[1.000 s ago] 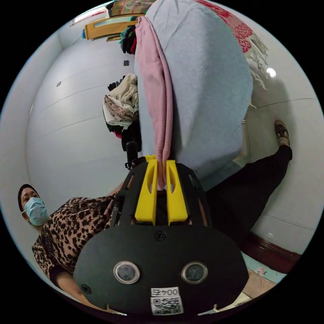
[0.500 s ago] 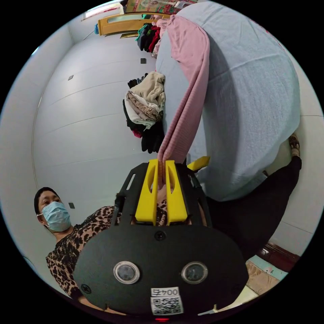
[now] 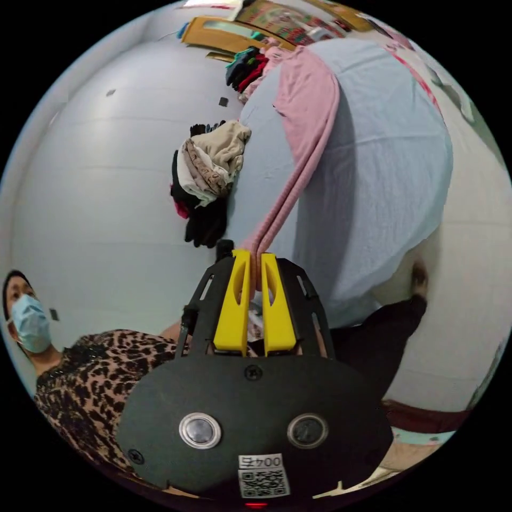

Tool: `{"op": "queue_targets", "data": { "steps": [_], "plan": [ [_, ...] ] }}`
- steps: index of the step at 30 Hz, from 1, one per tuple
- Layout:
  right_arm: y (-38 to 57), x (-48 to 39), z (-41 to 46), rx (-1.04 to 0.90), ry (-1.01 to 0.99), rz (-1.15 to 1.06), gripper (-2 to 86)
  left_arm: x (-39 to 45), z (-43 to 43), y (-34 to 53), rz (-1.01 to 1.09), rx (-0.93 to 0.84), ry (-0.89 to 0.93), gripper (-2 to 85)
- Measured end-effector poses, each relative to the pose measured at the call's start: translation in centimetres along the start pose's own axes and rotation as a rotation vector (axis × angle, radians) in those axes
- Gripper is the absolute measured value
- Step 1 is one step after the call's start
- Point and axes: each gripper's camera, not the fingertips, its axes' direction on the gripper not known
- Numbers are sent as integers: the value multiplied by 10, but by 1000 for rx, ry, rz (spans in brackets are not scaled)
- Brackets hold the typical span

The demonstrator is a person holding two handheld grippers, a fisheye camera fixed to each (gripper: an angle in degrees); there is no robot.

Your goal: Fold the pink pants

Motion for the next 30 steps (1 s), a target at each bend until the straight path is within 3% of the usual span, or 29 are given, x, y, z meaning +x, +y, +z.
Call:
{"op": "queue_targets", "data": {
  "steps": [8,15,30],
  "plan": [
    [46,-66,-2,-3,14,-184,45,110,5,-8,155,15,-289,37],
    [90,-112,-10,-58,-35,-249,45,180,19,1,198,5,-409,35],
    [237,-168,-7,-253,17,-287,46,196,62,83,-129,-32,-457,35]
  ]
}}
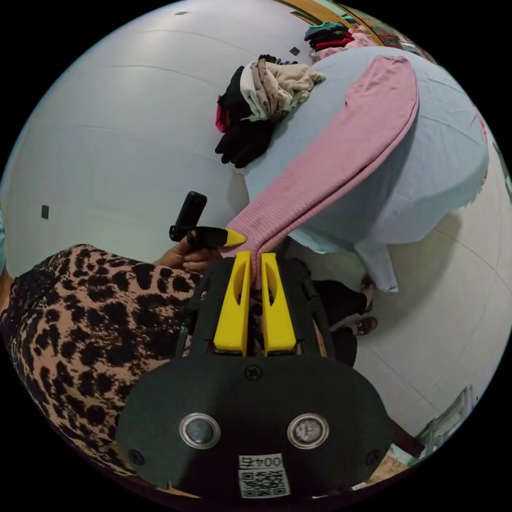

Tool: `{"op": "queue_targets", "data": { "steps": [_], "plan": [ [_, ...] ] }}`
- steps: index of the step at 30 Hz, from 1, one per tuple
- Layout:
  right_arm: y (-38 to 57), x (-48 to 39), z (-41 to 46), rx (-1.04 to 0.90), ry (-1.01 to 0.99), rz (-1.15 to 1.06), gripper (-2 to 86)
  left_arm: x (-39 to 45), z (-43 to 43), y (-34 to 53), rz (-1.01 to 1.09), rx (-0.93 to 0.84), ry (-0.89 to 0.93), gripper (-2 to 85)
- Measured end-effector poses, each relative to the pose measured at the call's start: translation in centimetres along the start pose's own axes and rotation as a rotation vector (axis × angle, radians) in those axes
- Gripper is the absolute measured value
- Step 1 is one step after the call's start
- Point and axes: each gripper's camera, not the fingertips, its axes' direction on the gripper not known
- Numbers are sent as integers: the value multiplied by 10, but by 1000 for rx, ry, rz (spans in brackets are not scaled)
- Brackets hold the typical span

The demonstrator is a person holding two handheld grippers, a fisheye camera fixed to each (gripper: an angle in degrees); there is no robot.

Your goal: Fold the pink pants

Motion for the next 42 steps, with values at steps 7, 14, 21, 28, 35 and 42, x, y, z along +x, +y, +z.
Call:
{"op": "queue_targets", "data": {
  "steps": [7,14,21,28,35,42],
  "plan": [
    [-12,-48,-47,177,-49,-68,46,73,-8,-47,144,30,-18,36],
    [-90,-107,-109,325,19,-192,47,158,-33,-153,349,26,-14,36],
    [-195,-130,-157,380,116,-201,48,204,-45,-284,448,-3,-52,37],
    [-319,-124,-204,348,180,-148,48,219,-30,-428,440,-25,-124,36],
    [-441,-81,-233,244,164,-96,48,193,6,-551,292,10,-173,36],
    [-542,-19,-236,123,121,32,51,134,54,-647,133,6,-218,57]
  ]
}}
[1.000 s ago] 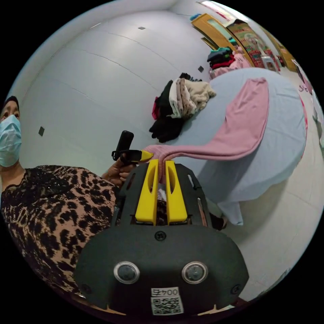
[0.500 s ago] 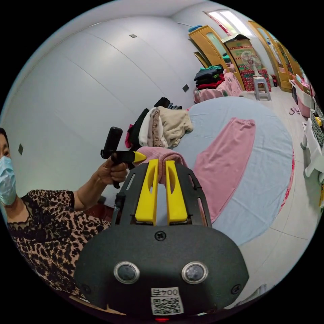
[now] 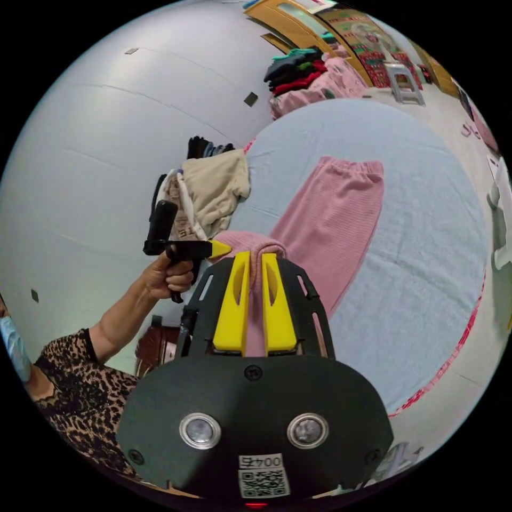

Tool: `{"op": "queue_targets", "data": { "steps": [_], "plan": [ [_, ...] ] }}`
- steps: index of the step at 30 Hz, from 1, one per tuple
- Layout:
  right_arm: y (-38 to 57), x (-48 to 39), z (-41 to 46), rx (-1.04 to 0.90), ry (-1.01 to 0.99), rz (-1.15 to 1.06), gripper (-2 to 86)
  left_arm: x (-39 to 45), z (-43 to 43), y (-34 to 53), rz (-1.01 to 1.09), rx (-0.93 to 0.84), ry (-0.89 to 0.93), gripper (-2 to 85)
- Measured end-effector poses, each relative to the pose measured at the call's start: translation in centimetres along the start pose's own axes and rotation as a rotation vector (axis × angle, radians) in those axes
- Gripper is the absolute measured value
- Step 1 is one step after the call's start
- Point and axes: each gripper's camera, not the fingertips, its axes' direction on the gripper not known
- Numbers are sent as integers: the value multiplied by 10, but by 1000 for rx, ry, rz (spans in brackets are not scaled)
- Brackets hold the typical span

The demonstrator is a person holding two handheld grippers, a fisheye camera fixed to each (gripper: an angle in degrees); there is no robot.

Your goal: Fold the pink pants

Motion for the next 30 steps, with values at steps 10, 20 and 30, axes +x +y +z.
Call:
{"op": "queue_targets", "data": {
  "steps": [10,20,30],
  "plan": [
    [-76,-2,8,-30,344,47,124,-46,35,-9,-81,112,-150,108],
    [49,-113,84,-213,372,-49,134,-13,53,212,302,95,-489,51],
    [84,-128,142,-226,586,9,122,-24,115,311,406,127,-557,32]
  ]
}}
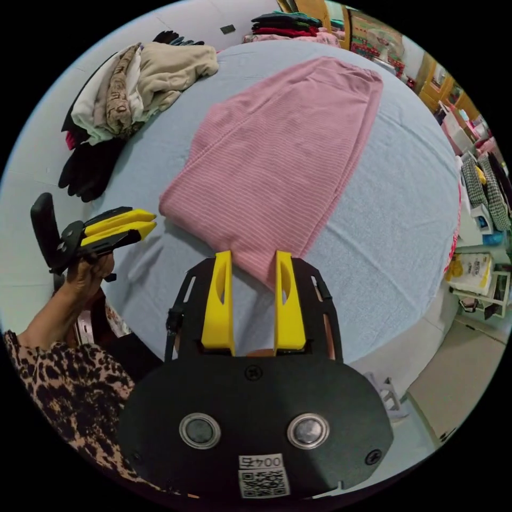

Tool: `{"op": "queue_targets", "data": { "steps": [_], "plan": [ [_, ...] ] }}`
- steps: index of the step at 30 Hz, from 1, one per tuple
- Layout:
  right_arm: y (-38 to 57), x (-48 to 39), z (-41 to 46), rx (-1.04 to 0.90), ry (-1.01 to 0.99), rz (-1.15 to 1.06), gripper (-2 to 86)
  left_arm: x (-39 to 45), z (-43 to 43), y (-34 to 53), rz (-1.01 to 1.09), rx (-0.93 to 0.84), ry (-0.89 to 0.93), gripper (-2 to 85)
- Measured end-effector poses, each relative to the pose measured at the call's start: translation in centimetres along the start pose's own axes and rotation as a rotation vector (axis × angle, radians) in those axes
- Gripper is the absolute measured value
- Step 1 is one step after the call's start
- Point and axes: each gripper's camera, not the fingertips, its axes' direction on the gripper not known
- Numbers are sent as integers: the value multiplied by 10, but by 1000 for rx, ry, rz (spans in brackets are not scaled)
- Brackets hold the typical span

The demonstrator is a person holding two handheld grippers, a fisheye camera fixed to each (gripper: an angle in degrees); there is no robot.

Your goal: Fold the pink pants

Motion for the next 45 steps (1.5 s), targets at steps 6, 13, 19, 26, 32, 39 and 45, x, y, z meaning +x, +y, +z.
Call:
{"op": "queue_targets", "data": {
  "steps": [6,13,19,26,32,39,45],
  "plan": [
    [6,8,-3,40,-122,59,114,18,9,3,93,6,-78,39],
    [58,27,0,183,-136,133,102,31,38,10,152,-59,-80,65],
    [71,44,24,231,-224,189,99,35,43,9,83,-54,-66,67],
    [72,51,47,272,-319,164,104,75,49,-29,111,-43,69,57],
    [79,52,52,333,-315,121,101,92,119,-70,90,-255,224,85],
    [81,53,66,317,-221,41,104,92,164,-77,34,-371,223,96],
    [82,60,75,322,-185,-9,106,83,175,-71,-21,-381,239,96]
  ]
}}
